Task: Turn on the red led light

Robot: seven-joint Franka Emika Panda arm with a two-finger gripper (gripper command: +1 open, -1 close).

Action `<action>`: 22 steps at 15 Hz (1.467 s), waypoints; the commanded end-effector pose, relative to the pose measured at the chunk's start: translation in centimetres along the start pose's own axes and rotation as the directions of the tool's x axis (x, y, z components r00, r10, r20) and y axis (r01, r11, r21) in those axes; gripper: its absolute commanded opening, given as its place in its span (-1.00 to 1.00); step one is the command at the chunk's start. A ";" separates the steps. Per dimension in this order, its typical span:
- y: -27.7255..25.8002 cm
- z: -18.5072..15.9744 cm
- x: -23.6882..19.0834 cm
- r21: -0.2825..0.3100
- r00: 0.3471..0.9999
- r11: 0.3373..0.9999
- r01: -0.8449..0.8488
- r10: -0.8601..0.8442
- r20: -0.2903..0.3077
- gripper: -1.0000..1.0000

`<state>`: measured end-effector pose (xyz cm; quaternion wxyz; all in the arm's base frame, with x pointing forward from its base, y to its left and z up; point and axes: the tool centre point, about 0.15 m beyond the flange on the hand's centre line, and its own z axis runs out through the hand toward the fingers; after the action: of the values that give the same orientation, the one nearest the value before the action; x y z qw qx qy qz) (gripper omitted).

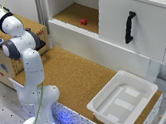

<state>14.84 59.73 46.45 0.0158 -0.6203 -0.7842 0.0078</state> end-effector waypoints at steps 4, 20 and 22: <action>1.5 -4.9 1.7 -0.005 0.993 1.000 -0.024 0.024 0.117 -1.00; 2.4 -8.3 -7.0 -0.103 0.920 0.915 -0.391 0.388 -0.050 1.00; 1.8 -8.2 -7.9 -0.094 0.864 0.863 -0.497 0.481 -0.149 1.00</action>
<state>18.73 54.50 54.02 -0.0367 -0.7391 -0.6715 -0.0376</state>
